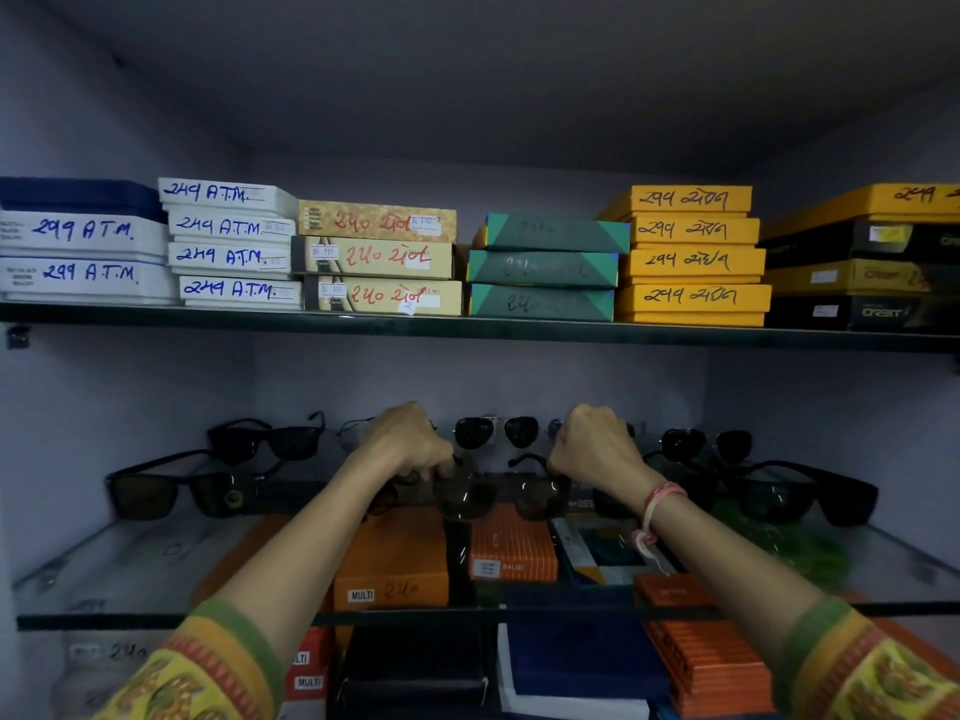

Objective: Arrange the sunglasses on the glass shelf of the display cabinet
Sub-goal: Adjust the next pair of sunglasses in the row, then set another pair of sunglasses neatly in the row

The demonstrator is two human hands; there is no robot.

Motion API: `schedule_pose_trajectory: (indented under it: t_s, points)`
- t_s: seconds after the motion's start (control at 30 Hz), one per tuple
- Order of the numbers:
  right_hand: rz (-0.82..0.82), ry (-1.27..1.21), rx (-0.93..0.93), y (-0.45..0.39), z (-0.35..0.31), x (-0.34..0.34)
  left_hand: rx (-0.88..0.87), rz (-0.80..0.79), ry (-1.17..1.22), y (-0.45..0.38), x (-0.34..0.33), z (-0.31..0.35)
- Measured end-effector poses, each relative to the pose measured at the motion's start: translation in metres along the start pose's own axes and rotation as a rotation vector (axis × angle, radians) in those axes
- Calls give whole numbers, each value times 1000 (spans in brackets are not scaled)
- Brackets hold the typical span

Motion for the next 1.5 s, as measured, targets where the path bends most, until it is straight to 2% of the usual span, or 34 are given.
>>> schedule_pose_trajectory:
  t_s: [0.2, 0.37, 0.5, 0.63, 0.73, 0.87, 1.07, 1.27, 1.43, 1.5]
  points:
    - [2, 79, 33, 2, -3, -1, -9, -2, 40, -5, -5, -1]
    - [-72, 186, 50, 0, -5, -4, -19, -40, 96, -5, -1, -11]
    - [-2, 172, 57, -2, -9, 7, -25, 70, -88, -3, 21, -29]
    - [79, 132, 92, 2, -23, 14, 53, 15, -236, 9, 28, -45]
    - [94, 84, 125, 6, -37, 10, 78, -74, -133, 15, 19, -53]
    - [96, 40, 193, 12, -54, 5, 74, -34, -49, 18, 20, -59]
    - [5, -228, 287, 11, -80, 0, -102, 217, 23, 31, 61, -55]
    - [-212, -288, 281, 9, -104, -24, -263, 246, 34, 47, 71, -38]
    - [-253, -275, 324, 8, -111, -29, -331, 230, 132, 53, 72, -45]
    - [-209, -281, 359, 8, -112, -24, -315, 261, 244, 52, 75, -53]
Point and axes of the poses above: each hand's wrist, its own y-axis away from the middle knuckle, its own x-axis out of the back of the hand, z = x × y, the point moved 7 cm from there along -y, towards the middle knuckle, and after that the axes turned 8 degrees about -x, right-handed, at the moved point
